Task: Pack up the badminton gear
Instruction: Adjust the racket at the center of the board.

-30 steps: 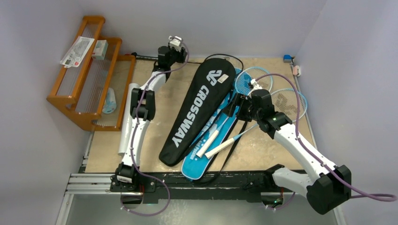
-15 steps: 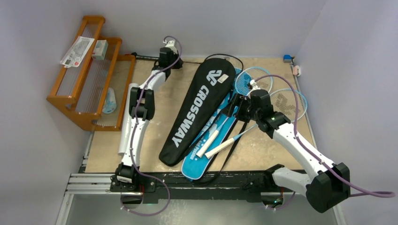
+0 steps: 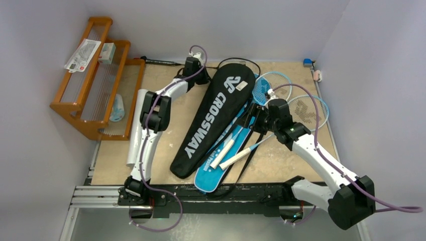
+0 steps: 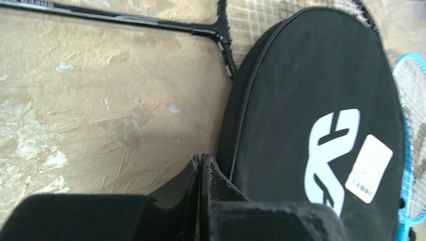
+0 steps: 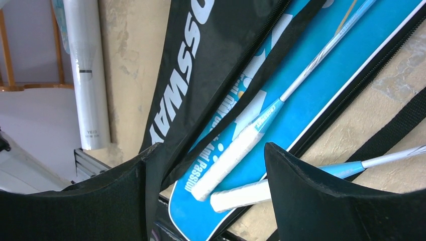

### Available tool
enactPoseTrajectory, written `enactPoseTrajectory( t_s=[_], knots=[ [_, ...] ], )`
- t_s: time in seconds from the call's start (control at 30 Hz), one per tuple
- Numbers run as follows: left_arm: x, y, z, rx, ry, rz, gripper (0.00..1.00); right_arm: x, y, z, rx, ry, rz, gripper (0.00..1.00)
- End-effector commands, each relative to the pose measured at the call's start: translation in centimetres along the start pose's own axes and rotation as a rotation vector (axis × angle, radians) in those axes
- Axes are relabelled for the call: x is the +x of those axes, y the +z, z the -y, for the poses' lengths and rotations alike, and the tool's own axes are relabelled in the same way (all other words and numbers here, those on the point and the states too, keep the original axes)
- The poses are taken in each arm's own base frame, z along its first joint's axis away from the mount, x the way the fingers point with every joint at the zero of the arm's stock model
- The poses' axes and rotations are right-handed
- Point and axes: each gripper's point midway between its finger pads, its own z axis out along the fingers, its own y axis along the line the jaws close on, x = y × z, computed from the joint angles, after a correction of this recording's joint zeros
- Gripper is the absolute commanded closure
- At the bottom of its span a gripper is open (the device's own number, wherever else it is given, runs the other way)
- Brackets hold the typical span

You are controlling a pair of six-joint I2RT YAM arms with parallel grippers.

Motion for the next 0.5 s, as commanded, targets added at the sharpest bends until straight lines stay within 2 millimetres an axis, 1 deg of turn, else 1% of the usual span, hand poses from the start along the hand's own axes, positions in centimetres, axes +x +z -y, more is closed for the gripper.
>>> enactPoseTrajectory(
  t_s=[0.0,0.07,0.1,0.13,0.23,0.3,0.33,0.37,0.4,0.47],
  knots=[
    [-8.4,-4.4,4.9,0.127,-0.013,0.189,1.0,-1.5,-0.3,-1.1,-0.036,-0.025,0.052,0.27],
    [-8.6,-5.7,6.4,0.172,-0.014,0.187,1.0,-2.8,-0.3,-1.3,-0.005,-0.038,0.084,0.27],
    [-8.7,-6.4,7.0,0.182,-0.011,0.188,0.98,-3.7,-0.2,-1.3,0.015,-0.038,0.101,0.27],
    [-8.9,-7.4,7.6,0.186,0.002,0.198,0.95,-4.7,-0.3,-1.6,0.033,-0.039,0.126,0.27],
    [-8.7,-10.3,8.8,0.166,0.044,0.216,0.84,-8.2,-0.1,-2.1,0.092,-0.018,0.192,0.27],
    [-8.2,-12.4,9.5,0.152,0.055,0.225,0.79,-10.7,0.4,-2.3,0.106,0.023,0.223,0.28],
    [-7.6,-13.5,9.7,0.146,0.055,0.225,0.78,-12.3,0.5,-2.0,0.12,0.061,0.246,0.28],
    [-5.9,-14.2,9.3,0.132,0.048,0.206,0.76,-13.7,0.9,-1.8,0.125,0.095,0.267,0.28],
    [-5.2,-15.2,9.6,0.129,0.044,0.209,0.75,-15.2,1.2,-1.6,0.125,0.119,0.301,0.29],
    [-2.2,-16.8,9.3,0.082,0.022,0.177,0.74,-17.6,2.4,-0.4,0.149,0.183,0.35,0.32]
  ],
)
